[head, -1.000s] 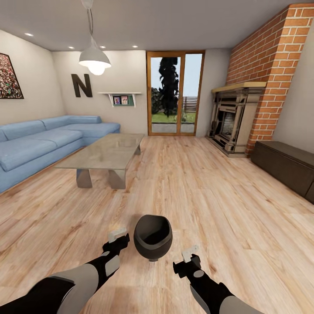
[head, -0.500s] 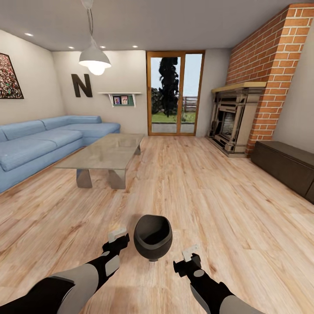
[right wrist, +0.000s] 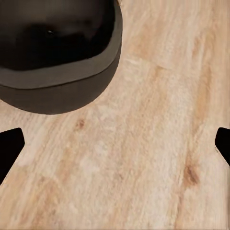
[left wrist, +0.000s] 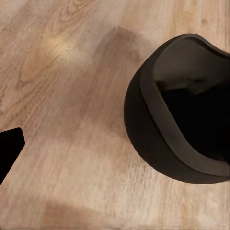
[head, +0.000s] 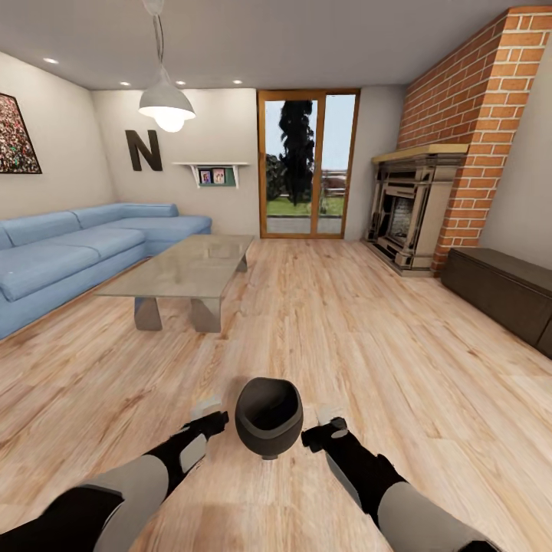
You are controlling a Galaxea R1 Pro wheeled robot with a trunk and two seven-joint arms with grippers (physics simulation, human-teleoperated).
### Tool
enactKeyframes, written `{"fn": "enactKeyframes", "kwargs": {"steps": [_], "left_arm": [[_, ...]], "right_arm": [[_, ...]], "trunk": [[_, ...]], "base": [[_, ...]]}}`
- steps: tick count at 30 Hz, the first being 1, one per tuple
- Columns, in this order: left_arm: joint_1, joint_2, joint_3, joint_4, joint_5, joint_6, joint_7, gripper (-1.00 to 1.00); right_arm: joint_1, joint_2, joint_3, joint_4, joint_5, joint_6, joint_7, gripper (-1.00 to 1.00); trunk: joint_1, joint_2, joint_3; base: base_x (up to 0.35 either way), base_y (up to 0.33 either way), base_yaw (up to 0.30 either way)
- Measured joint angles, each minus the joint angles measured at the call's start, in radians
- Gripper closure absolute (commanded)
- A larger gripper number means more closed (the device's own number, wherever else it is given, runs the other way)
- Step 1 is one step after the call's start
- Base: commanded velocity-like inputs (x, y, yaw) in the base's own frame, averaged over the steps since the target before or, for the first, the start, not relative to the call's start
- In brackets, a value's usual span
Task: Place each of the two pumpkins and all three candles from the living room inside a cabinet in the living room (use any cabinet), then make sure every cabinet is closed, and position the cauldron so it is next to a table in the living room.
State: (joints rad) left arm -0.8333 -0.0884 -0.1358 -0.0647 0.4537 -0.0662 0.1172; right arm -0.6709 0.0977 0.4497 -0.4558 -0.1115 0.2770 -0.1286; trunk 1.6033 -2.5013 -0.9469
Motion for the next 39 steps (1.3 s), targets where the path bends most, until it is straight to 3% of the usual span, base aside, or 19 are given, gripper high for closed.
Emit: {"fn": "enactKeyframes", "kwargs": {"steps": [1, 2, 6, 10, 14, 16, 17, 18, 25, 31, 36, 39], "left_arm": [[0.0, 0.001, 0.0, -0.01, 0.0, 0.019, 0.001, -1.0], [-0.001, 0.001, 0.0, -0.033, 0.0, 0.077, 0.005, -1.0], [-0.005, 0.003, 0.0, -0.056, -0.001, 0.184, 0.007, -1.0], [-0.011, 0.005, 0.001, -0.062, -0.002, 0.276, 0.008, -1.0], [-0.049, 0.004, 0.001, -0.074, -0.003, 0.395, 0.008, -1.0], [-0.087, 0.004, 0.0, -0.093, -0.002, 0.475, 0.008, -1.0], [-0.11, 0.004, 0.0, -0.115, -0.002, 0.547, 0.007, -1.0], [-0.115, 0.004, -0.001, -0.121, -0.003, 0.561, 0.007, -1.0], [-0.128, 0.002, -0.002, -0.188, -0.002, 0.606, 0.006, -1.0], [-0.128, -0.009, -0.008, -0.211, -0.002, 0.546, -0.003, -1.0], [-0.128, -0.022, -0.012, -0.205, -0.002, 0.513, -0.016, -1.0], [-0.128, -0.025, -0.013, -0.196, -0.003, 0.513, -0.023, -1.0]], "right_arm": [[-0.004, 0.001, -0.009, -0.015, 0.0, 0.024, 0.0, -1.0], [-0.024, 0.002, -0.054, -0.045, 0.001, 0.098, 0.0, -1.0], [-0.094, 0.003, -0.159, -0.067, 0.002, 0.237, 0.0, -1.0], [-0.166, 0.004, -0.239, -0.068, 0.003, 0.319, -0.003, -1.0], [-0.194, 0.008, -0.267, -0.068, 0.002, 0.343, -0.039, -1.0], [-0.198, 0.013, -0.272, -0.068, 0.001, 0.347, -0.078, -1.0], [-0.2, 0.019, -0.274, -0.068, 0.001, 0.348, -0.097, -1.0], [-0.2, 0.022, -0.274, -0.068, 0.001, 0.348, -0.1, -1.0], [-0.201, 0.049, -0.271, -0.048, 0.0, 0.349, -0.069, -1.0], [-0.201, 0.052, -0.271, -0.021, 0.0, 0.392, -0.056, -1.0], [-0.201, 0.052, -0.272, -0.012, -0.001, 0.444, 0.035, -1.0], [-0.2, 0.052, -0.272, -0.01, 0.0, 0.447, 0.046, -1.0]], "trunk": [[0.0, 0.0, 0.0], [0.0, 0.0, 0.0], [0.0, 0.0, 0.0], [0.0, 0.0, 0.0], [0.0, 0.0, 0.0], [0.0, 0.0, 0.0], [0.0, 0.0, 0.0], [0.0, 0.0, 0.0], [0.0, 0.0, 0.0], [0.0, 0.0, 0.0], [0.0, 0.0, 0.0], [0.0, 0.0, 0.0]], "base": [[0.0, 0.0, 0.0], [0.0, 0.0, 0.0], [0.0, 0.0, 0.0], [0.0, 0.0, 0.0], [0.0, 0.0, 0.0], [0.0, 0.0, 0.0], [0.0, 0.0, 0.0], [0.0, 0.0, 0.0], [0.0, 0.0, 0.0], [0.0, 0.0, 0.0], [0.0, 0.0, 0.0], [0.0, 0.0, 0.0]]}}
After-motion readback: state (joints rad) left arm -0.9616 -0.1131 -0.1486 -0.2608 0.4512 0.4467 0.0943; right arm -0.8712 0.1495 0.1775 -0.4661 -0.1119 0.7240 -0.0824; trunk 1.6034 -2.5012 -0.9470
